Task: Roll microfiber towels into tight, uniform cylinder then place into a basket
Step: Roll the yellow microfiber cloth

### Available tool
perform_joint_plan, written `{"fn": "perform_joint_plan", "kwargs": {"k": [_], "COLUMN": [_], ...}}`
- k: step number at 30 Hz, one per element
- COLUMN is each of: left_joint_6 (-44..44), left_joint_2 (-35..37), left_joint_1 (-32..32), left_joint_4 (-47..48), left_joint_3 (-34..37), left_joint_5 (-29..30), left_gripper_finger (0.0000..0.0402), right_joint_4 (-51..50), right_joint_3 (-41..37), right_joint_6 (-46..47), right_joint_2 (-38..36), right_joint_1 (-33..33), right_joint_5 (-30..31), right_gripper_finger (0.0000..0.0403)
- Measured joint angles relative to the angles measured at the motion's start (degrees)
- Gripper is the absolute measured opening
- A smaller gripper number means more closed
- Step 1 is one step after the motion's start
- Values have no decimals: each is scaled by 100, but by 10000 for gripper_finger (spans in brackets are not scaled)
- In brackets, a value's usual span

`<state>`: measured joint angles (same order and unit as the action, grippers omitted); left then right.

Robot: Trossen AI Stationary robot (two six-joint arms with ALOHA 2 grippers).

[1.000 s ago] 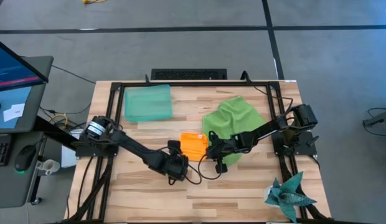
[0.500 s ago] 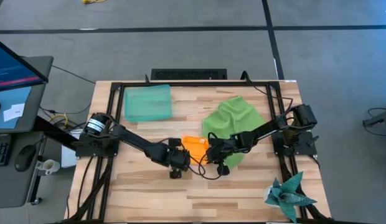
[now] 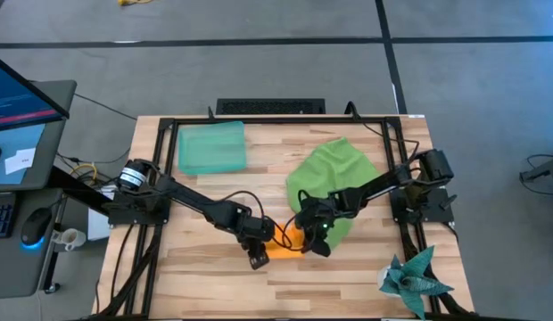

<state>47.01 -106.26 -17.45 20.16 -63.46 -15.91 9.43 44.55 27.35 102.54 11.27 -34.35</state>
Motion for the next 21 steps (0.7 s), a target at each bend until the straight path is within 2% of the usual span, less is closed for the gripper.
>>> {"fn": "perform_joint_plan", "kwargs": {"k": [4, 8, 16, 21], "left_joint_6": [625, 980, 926, 556], "left_joint_2": [2, 2, 9, 11], "left_joint_1": [0, 0, -7, -22], "left_joint_4": [18, 8, 90, 201], "left_joint_3": [2, 4, 9, 9], "left_joint_5": [-27, -94, -135, 210], "left_gripper_finger": [20, 21, 21, 28], "right_joint_4": [-13, 90, 223, 191], "right_joint_3": [1, 9, 42, 64], "right_joint_6": [992, 1559, 2037, 2071], "right_joint_2": [58, 353, 555, 518], "right_joint_1": [-142, -286, -457, -461], "right_joint_5": [121, 196, 132, 210], "right_gripper_finger": [12, 18, 16, 14]}}
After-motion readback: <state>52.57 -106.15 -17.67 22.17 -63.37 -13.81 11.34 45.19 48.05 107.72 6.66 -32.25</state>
